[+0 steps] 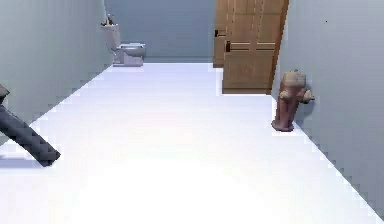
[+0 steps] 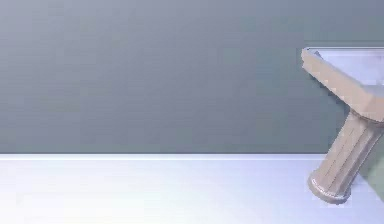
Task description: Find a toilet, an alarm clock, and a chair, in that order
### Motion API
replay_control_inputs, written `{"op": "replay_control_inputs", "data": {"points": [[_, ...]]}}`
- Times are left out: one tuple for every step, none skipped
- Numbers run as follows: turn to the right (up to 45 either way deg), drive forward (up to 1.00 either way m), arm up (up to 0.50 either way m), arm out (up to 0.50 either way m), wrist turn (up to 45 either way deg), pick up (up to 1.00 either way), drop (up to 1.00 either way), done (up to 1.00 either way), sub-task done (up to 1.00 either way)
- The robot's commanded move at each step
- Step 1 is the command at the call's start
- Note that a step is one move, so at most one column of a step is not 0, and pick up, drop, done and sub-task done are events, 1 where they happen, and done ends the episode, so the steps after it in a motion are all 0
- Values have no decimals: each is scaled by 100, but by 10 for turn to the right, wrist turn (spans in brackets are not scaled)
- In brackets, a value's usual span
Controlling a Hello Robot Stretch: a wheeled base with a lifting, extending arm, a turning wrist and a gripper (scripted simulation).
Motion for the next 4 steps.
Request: {"op": "replay_control_inputs", "data": {"points": [[-30,0,0,0,0,0,0,0,0],[0,100,0,0,0,0,0,0,0],[0,100,0,0,0,0,0,0,0],[0,100,0,0,0,0,0,0,0]]}}
